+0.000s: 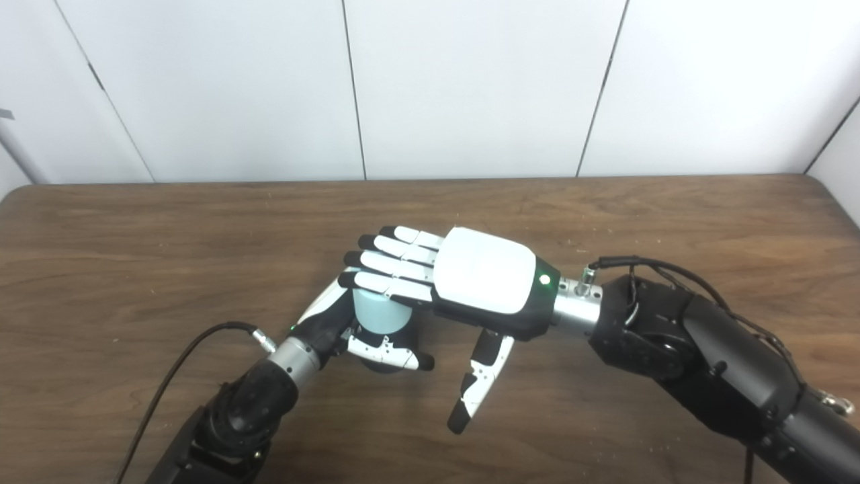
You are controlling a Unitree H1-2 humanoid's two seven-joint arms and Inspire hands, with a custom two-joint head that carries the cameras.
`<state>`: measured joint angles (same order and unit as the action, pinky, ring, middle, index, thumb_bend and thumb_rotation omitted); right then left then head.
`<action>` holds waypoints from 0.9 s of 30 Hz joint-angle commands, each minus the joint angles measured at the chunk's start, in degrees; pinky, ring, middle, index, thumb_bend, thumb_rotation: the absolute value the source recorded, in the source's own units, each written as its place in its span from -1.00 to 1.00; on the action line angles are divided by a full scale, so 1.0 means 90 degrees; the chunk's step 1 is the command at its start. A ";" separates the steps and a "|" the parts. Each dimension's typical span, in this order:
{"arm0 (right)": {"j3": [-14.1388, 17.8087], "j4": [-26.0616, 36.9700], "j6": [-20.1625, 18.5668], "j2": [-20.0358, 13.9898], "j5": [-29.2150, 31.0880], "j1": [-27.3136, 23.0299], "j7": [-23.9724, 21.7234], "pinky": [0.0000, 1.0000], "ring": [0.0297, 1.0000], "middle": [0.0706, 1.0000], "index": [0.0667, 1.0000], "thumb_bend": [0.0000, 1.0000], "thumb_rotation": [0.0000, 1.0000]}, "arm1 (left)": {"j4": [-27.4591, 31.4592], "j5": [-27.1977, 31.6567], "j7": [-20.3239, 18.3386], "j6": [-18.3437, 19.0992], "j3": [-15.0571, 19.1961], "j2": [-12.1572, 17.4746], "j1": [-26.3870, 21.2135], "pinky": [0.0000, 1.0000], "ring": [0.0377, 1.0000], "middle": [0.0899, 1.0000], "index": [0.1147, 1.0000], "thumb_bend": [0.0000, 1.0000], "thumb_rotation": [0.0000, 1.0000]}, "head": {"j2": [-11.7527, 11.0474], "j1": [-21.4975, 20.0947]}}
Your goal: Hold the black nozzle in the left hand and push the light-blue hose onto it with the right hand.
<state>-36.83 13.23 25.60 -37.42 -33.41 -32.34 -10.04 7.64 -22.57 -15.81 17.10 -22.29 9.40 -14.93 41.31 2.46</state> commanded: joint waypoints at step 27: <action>0.0101 -0.0009 0.0147 -0.0243 0.0791 -0.0155 -0.0322 1.00 1.00 1.00 1.00 0.73 0.47 | 0.0038 -0.0041 -0.0123 -0.0009 -0.0176 0.0021 0.0129 0.53 0.56 0.50 -0.15 0.04 -0.84 | 0.0005 0.0005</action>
<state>-35.84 13.30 25.75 -38.37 -26.42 -32.86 -12.70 8.76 -22.65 -15.68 16.67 -22.75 9.62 -14.33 41.31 2.46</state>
